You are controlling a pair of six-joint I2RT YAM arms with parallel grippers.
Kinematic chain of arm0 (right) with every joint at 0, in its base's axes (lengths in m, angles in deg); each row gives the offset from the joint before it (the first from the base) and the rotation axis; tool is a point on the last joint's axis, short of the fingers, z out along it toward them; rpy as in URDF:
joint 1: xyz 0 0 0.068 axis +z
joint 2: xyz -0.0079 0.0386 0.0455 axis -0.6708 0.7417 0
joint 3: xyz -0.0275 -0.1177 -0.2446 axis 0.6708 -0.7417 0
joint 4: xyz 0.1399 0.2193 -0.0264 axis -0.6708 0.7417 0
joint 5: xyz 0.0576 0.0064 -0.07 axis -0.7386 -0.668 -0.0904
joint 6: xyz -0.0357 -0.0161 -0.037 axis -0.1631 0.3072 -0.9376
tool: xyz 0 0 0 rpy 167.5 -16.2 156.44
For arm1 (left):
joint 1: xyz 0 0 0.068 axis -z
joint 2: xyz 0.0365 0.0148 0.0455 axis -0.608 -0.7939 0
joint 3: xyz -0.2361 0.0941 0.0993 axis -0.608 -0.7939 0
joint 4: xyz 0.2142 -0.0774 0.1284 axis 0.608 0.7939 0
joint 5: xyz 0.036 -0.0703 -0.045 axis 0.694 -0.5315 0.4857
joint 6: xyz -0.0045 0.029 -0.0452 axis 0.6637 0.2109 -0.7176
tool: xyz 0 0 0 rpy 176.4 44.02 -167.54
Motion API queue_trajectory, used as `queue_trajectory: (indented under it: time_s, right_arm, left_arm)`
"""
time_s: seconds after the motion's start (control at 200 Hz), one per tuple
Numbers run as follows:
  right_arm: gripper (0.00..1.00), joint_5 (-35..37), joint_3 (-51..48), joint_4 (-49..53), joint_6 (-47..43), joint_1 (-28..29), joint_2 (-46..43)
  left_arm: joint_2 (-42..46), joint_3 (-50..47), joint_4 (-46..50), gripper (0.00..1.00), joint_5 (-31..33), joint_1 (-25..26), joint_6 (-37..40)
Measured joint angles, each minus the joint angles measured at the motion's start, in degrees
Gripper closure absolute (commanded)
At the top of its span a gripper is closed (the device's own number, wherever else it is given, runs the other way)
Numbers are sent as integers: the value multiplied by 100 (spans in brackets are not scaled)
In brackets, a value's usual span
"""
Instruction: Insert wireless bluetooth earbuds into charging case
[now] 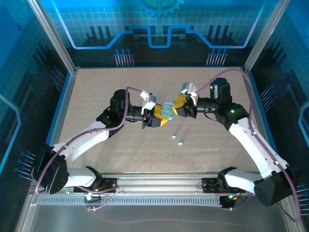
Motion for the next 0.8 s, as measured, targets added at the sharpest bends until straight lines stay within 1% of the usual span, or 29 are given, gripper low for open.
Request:
queue_trajectory:
  time_s: [0.1,0.24,0.31,0.345,0.425,0.475,0.54,0.635,0.8]
  right_arm:
    - [68,-199,37,42,-59,7,44]
    - [75,-455,247,236,-181,39,236]
    - [81,-553,313,304,-225,39,306]
    - [82,-599,323,328,-247,42,328]
    - [89,-684,363,424,-293,44,361]
    - [90,-699,411,487,-356,42,385]
    - [90,-702,450,566,-380,42,404]
    - [90,-715,492,673,-428,44,413]
    - [91,-555,501,789,-487,98,413]
  left_arm:
    - [0,0,-13,65,-39,0,2]
    - [-2,0,-22,65,-55,0,0]
    - [-2,0,-22,64,-83,0,0]
    - [-2,0,-22,64,-83,0,0]
    - [-2,0,-22,60,-107,0,0]
    - [-2,0,-26,58,-114,0,0]
    - [-2,0,-42,50,-120,0,15]
    - [-44,0,-120,42,-118,15,17]
    - [-140,-2,-177,36,-98,15,2]
